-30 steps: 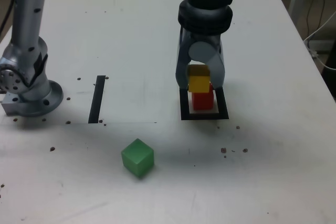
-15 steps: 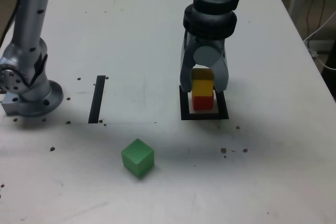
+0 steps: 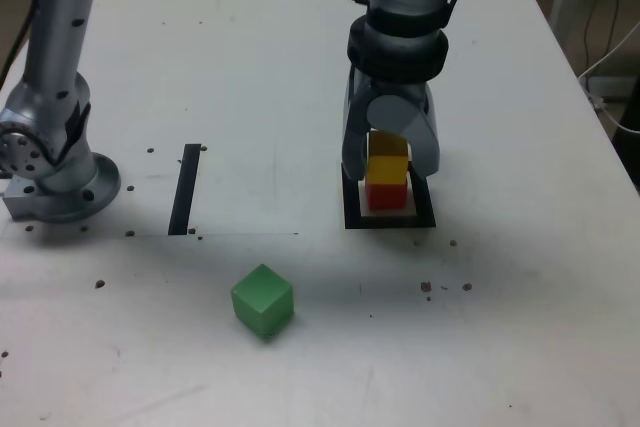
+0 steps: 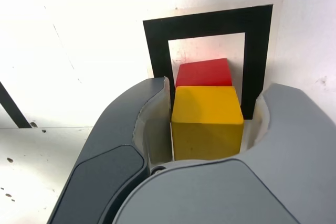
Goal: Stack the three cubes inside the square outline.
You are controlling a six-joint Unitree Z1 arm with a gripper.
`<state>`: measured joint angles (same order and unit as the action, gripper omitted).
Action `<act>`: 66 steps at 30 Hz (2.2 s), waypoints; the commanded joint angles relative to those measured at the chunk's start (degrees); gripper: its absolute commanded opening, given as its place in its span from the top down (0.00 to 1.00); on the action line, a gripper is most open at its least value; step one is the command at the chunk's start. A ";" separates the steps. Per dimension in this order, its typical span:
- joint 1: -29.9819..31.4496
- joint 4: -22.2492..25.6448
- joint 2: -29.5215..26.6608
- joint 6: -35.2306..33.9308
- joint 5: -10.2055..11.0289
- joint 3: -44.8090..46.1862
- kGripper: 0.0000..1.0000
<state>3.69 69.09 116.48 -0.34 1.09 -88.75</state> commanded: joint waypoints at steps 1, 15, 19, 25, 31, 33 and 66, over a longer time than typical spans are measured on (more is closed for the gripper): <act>-0.05 -0.10 -0.95 -0.13 0.47 0.26 0.01; 2.05 0.39 -11.93 1.54 2.31 3.97 0.01; 3.52 -1.02 -15.25 5.18 0.50 9.53 0.00; 8.73 0.43 -18.41 7.95 0.21 15.16 0.00; 17.39 -2.02 -20.35 7.89 0.67 19.58 0.00; 20.32 -4.12 -20.23 7.21 0.87 21.65 0.00; 37.55 -10.12 -14.19 -5.86 2.74 25.11 0.01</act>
<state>40.86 59.35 101.95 -5.88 3.73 -63.27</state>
